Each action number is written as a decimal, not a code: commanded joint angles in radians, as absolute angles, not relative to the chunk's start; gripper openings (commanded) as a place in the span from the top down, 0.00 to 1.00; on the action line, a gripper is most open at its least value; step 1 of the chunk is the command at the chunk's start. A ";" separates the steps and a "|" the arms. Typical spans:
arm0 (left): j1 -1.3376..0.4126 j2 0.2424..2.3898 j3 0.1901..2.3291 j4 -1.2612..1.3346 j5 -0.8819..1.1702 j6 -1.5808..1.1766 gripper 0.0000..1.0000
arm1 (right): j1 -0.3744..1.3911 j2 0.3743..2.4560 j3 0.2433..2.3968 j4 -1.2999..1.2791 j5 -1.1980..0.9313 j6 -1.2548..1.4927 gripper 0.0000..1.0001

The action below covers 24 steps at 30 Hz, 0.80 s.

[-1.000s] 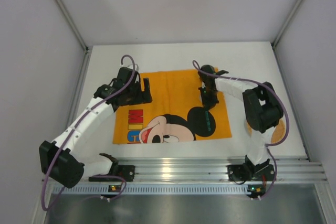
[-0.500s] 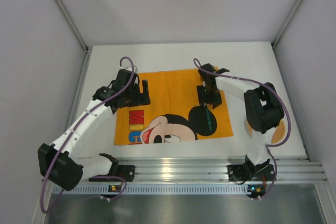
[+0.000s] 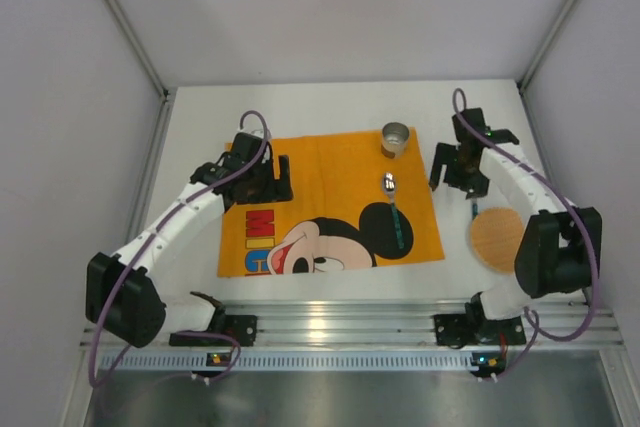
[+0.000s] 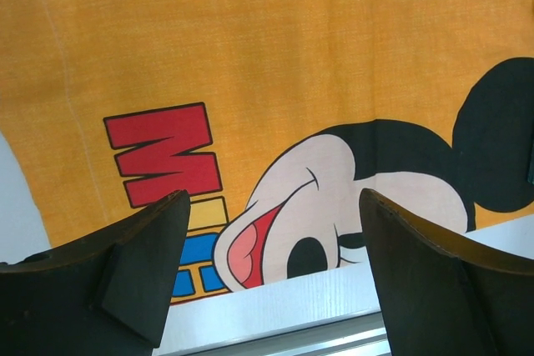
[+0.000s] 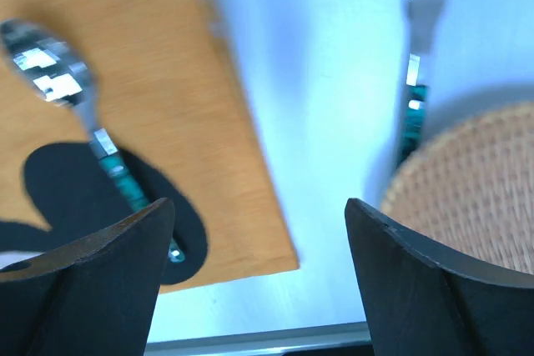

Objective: Set the dinner table for one person

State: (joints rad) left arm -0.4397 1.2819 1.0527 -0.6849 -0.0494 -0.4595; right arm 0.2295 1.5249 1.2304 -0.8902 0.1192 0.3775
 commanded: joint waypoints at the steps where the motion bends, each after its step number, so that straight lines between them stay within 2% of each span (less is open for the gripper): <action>1: -0.436 1.308 1.065 -0.606 0.026 -0.445 0.12 | 0.030 1.520 1.157 -0.893 0.107 0.419 0.17; 5: -0.436 1.331 1.084 -0.614 0.043 -0.436 0.13 | -0.098 1.583 1.146 -0.853 0.097 0.413 0.19; 16: -0.434 1.309 1.094 -0.676 0.009 -0.413 0.13 | -0.113 1.784 1.221 -0.792 0.138 0.376 0.24; 20: -0.434 1.307 1.097 -0.683 0.009 -0.420 0.13 | -0.123 1.790 1.261 -0.827 0.126 0.371 0.25; 24: -0.434 1.316 1.104 -0.689 -0.037 -0.423 0.13 | -0.121 1.706 1.276 -0.891 0.075 0.385 0.27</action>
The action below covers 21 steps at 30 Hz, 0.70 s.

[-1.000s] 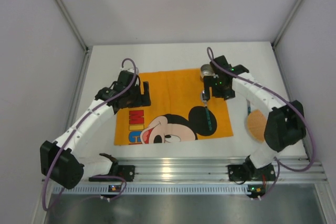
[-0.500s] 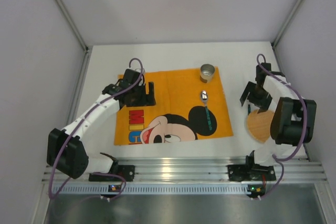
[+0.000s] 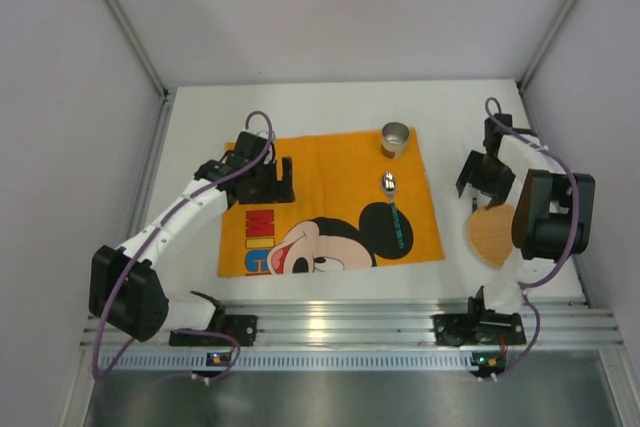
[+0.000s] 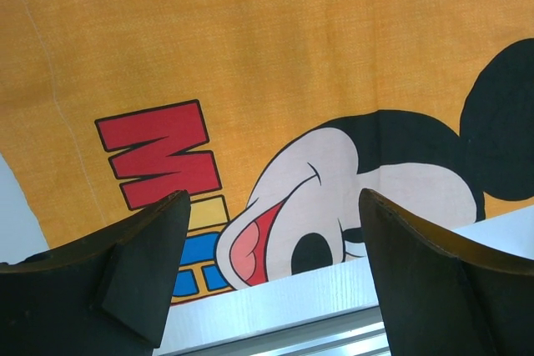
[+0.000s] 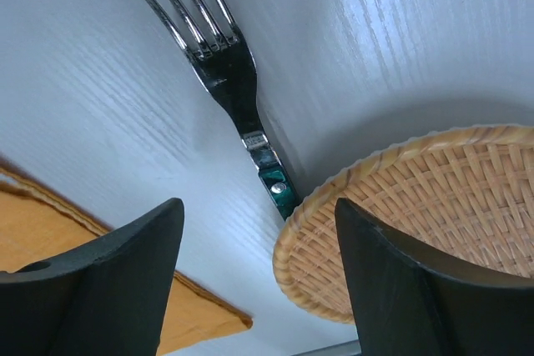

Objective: Set the dinner table for one person

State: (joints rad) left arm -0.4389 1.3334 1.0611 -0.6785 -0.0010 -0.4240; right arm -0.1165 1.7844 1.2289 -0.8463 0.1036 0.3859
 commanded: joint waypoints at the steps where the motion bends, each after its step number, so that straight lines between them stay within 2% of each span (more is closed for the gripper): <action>1: -0.434 1.321 1.104 -0.686 -0.037 -0.425 0.13 | -0.120 1.674 1.279 -0.903 0.072 0.385 0.27; 6: -0.434 1.356 1.118 -0.661 -0.006 -0.439 0.13 | -0.118 1.675 1.319 -0.913 0.107 0.365 0.27; 17: -0.434 1.466 1.247 -0.690 -0.005 -0.407 0.14 | -0.120 1.885 1.382 -0.830 0.130 0.336 0.32; 20: -0.433 1.467 1.243 -0.690 -0.009 -0.416 0.14 | -0.121 1.908 1.374 -0.816 0.114 0.331 0.45; 21: -0.434 1.466 1.235 -0.690 -0.011 -0.417 0.14 | -0.121 1.913 1.370 -0.815 0.106 0.330 0.54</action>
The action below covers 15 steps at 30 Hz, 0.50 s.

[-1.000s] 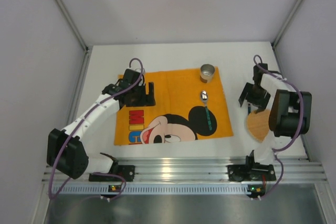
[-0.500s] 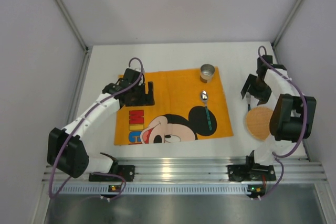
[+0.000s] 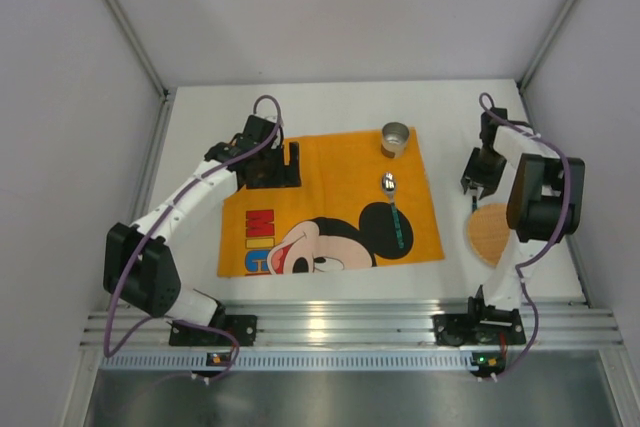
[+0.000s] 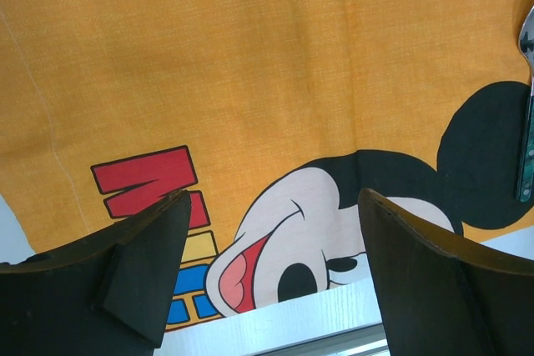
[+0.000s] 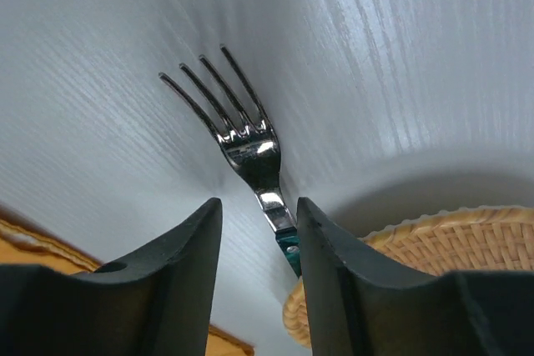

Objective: Set the dinner table for one person

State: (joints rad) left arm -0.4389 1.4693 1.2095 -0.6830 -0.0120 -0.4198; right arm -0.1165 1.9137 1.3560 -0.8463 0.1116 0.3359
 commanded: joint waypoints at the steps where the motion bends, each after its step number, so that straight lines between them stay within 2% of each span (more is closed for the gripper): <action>1: -0.434 1.466 1.232 -0.692 -0.011 -0.420 0.14 | -0.120 1.916 1.359 -0.812 0.106 0.331 0.60; 2: -0.434 1.465 1.229 -0.690 -0.012 -0.425 0.14 | -0.120 1.913 1.355 -0.810 0.104 0.330 0.69; 5: -0.434 1.462 1.215 -0.684 -0.020 -0.436 0.14 | -0.120 1.907 1.328 -0.801 0.103 0.324 0.81; 6: -0.434 1.463 1.212 -0.681 -0.020 -0.440 0.14 | -0.120 1.907 1.327 -0.799 0.103 0.324 0.88; 9: -0.433 1.471 1.212 -0.672 -0.012 -0.451 0.14 | -0.120 1.917 1.331 -0.798 0.091 0.322 0.97; 15: -0.434 1.505 1.249 -0.666 -0.005 -0.454 0.14 | -0.118 1.942 1.362 -0.802 0.075 0.321 0.97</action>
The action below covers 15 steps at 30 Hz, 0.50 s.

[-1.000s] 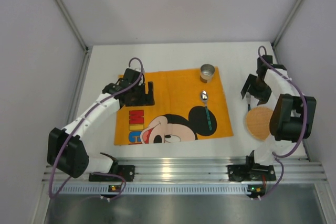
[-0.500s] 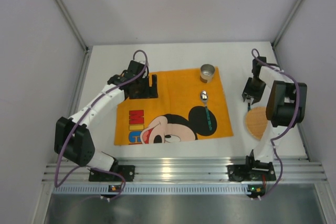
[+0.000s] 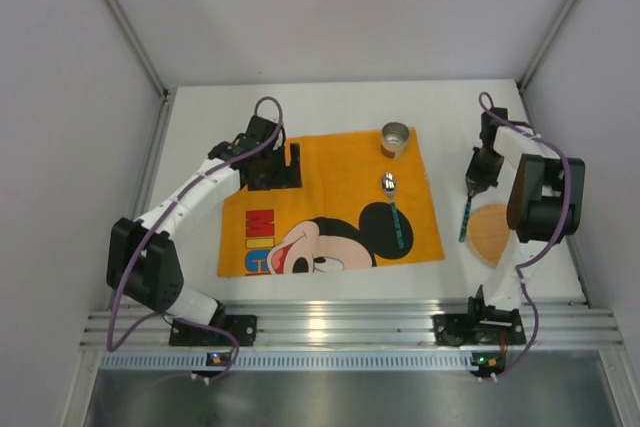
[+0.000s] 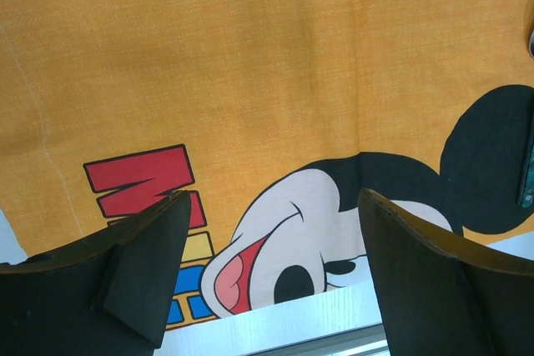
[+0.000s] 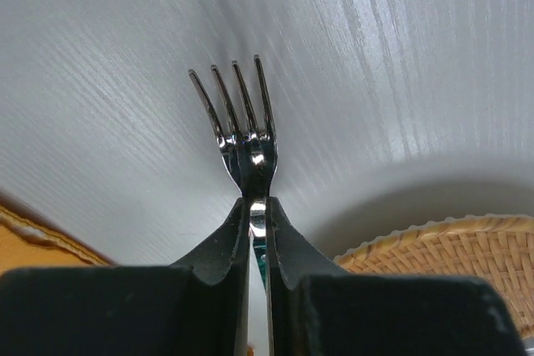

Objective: Set the dinner table for one person

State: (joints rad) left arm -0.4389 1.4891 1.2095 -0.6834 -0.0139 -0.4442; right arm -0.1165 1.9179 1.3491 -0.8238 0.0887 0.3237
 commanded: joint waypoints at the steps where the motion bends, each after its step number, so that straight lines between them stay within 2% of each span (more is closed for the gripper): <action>1: -0.434 1.514 1.255 -0.664 -0.005 -0.454 0.14 | -0.118 1.944 1.356 -0.805 0.074 0.322 0.94; 3: -0.433 1.523 1.270 -0.663 -0.006 -0.456 0.14 | -0.115 1.942 1.339 -0.804 0.063 0.324 0.82; 6: -0.434 1.532 1.282 -0.661 -0.005 -0.465 0.14 | -0.110 1.934 1.319 -0.799 0.060 0.325 0.75; 11: -0.434 1.534 1.279 -0.657 -0.005 -0.476 0.14 | -0.107 1.913 1.289 -0.788 0.057 0.328 0.75; 14: -0.433 1.534 1.278 -0.661 -0.006 -0.472 0.14 | -0.107 1.919 1.284 -0.778 0.052 0.328 0.81; 15: -0.434 1.534 1.279 -0.663 -0.006 -0.469 0.14 | -0.107 1.927 1.290 -0.773 0.051 0.328 0.89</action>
